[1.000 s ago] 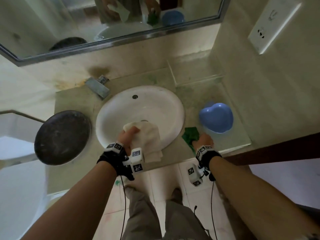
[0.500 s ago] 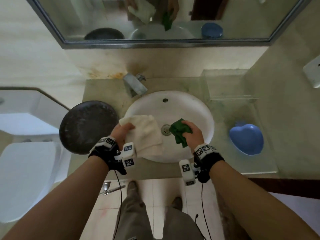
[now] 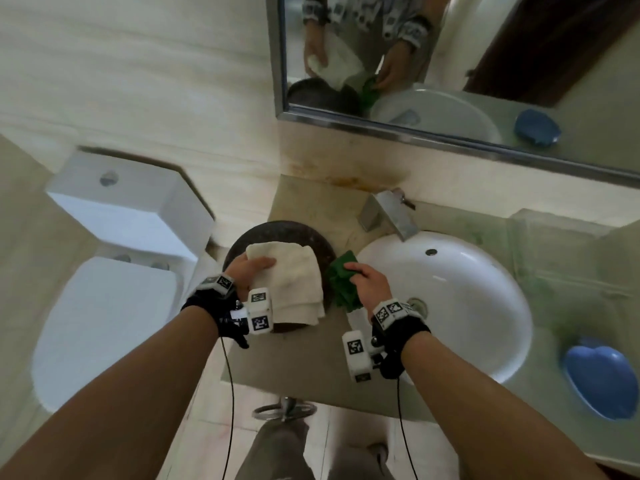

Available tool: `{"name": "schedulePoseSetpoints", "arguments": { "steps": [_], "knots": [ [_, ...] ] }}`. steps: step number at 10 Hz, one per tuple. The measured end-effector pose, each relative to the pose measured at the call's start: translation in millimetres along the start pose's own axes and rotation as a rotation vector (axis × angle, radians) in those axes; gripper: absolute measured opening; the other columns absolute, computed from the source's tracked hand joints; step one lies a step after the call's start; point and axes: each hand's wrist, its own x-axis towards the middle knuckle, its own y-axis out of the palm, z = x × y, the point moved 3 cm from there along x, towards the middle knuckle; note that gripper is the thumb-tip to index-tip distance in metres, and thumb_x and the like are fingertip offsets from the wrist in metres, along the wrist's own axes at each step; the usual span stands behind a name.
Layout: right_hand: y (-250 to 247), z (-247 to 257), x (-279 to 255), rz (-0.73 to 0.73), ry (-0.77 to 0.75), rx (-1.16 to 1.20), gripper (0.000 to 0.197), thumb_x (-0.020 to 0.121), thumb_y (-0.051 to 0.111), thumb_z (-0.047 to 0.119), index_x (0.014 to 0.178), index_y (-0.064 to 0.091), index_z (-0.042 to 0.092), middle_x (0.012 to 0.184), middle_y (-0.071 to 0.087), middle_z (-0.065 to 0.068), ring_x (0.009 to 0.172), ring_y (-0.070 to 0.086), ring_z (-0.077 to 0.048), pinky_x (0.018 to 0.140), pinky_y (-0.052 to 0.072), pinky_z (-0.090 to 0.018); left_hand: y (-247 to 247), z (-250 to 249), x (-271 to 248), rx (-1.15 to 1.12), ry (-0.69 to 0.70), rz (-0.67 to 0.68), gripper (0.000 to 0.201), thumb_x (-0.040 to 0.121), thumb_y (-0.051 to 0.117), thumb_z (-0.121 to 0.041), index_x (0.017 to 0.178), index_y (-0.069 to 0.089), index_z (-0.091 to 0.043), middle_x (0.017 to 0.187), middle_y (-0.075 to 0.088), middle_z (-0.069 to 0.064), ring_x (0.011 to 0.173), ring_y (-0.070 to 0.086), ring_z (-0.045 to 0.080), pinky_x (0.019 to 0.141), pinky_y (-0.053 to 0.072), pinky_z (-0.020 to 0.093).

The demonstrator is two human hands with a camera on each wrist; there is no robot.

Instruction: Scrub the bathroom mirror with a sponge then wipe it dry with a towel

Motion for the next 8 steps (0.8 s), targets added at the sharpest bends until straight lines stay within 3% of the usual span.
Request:
{"name": "schedulePoseSetpoints", "arguments": {
  "steps": [1, 2, 3, 4, 5, 6, 7, 8],
  "knots": [
    [31, 2, 14, 0.018, 0.033, -0.077, 0.032, 0.092, 0.049, 0.002, 0.105, 0.071, 0.022, 0.098, 0.067, -0.009, 0.08, 0.059, -0.021, 0.08, 0.055, -0.041, -27, 1, 33, 0.036, -0.037, -0.001, 0.042, 0.089, 0.067, -0.009, 0.129, 0.058, -0.001, 0.123, 0.064, 0.023, 0.11, 0.062, 0.042, 0.096, 0.048, 0.061],
    [50, 1, 27, 0.056, 0.057, -0.147, 0.037, 0.09, 0.049, -0.001, 0.108, 0.069, 0.024, 0.1, 0.067, -0.012, 0.069, 0.057, -0.018, 0.06, 0.052, -0.028, -36, 0, 50, 0.048, -0.059, 0.01, 0.035, 0.089, 0.067, -0.009, 0.122, 0.061, -0.002, 0.122, 0.065, 0.023, 0.108, 0.064, 0.041, 0.094, 0.05, 0.059],
    [61, -3, 39, 0.114, 0.068, -0.198, 0.041, 0.089, 0.05, -0.001, 0.116, 0.065, 0.027, 0.114, 0.062, -0.006, 0.072, 0.058, -0.014, 0.055, 0.048, -0.016, -38, -4, 61, 0.178, 0.025, -0.089, 0.031, 0.086, 0.073, -0.012, 0.114, 0.062, -0.005, 0.108, 0.067, 0.013, 0.1, 0.063, 0.031, 0.08, 0.055, 0.041],
    [66, -10, 44, 0.146, 0.086, -0.265, 0.045, 0.088, 0.052, 0.003, 0.119, 0.061, 0.034, 0.133, 0.054, -0.004, 0.099, 0.06, -0.023, 0.079, 0.052, -0.027, -41, -9, 71, 0.598, 0.17, -0.282, 0.061, 0.077, 0.083, -0.026, 0.128, 0.053, -0.01, 0.118, 0.06, 0.009, 0.112, 0.057, 0.03, 0.095, 0.045, 0.037],
    [68, -13, 46, 0.125, 0.07, -0.414, 0.042, 0.091, 0.05, 0.008, 0.125, 0.058, 0.032, 0.135, 0.054, -0.007, 0.102, 0.057, -0.023, 0.086, 0.048, -0.03, -39, -12, 77, 0.848, 0.244, -0.357, 0.066, 0.077, 0.082, -0.029, 0.132, 0.047, -0.017, 0.128, 0.056, 0.011, 0.117, 0.054, 0.033, 0.096, 0.043, 0.038],
    [71, -6, 45, 0.117, 0.016, -0.613, 0.041, 0.094, 0.049, 0.013, 0.134, 0.055, 0.024, 0.137, 0.051, -0.008, 0.117, 0.052, -0.027, 0.098, 0.044, -0.032, -36, -10, 79, 1.117, 0.312, -0.344, 0.065, 0.079, 0.079, -0.029, 0.134, 0.046, -0.016, 0.132, 0.049, 0.011, 0.12, 0.049, 0.033, 0.093, 0.045, 0.044],
    [71, 0, 43, 0.092, -0.028, -0.76, 0.036, 0.095, 0.05, 0.021, 0.129, 0.059, 0.025, 0.137, 0.046, -0.007, 0.121, 0.047, -0.03, 0.101, 0.043, -0.036, -33, -10, 79, 1.292, 0.313, -0.354, 0.059, 0.083, 0.075, -0.032, 0.132, 0.047, -0.016, 0.133, 0.047, 0.01, 0.123, 0.044, 0.032, 0.094, 0.045, 0.044],
    [60, 8, 43, 0.087, -0.045, -0.755, 0.031, 0.094, 0.05, 0.021, 0.123, 0.062, 0.023, 0.137, 0.045, -0.006, 0.12, 0.049, -0.03, 0.103, 0.043, -0.038, -26, -18, 75, 1.394, 0.366, -0.349, 0.054, 0.084, 0.071, -0.033, 0.13, 0.049, -0.015, 0.129, 0.049, 0.01, 0.12, 0.046, 0.032, 0.094, 0.045, 0.043]
  ]
}}
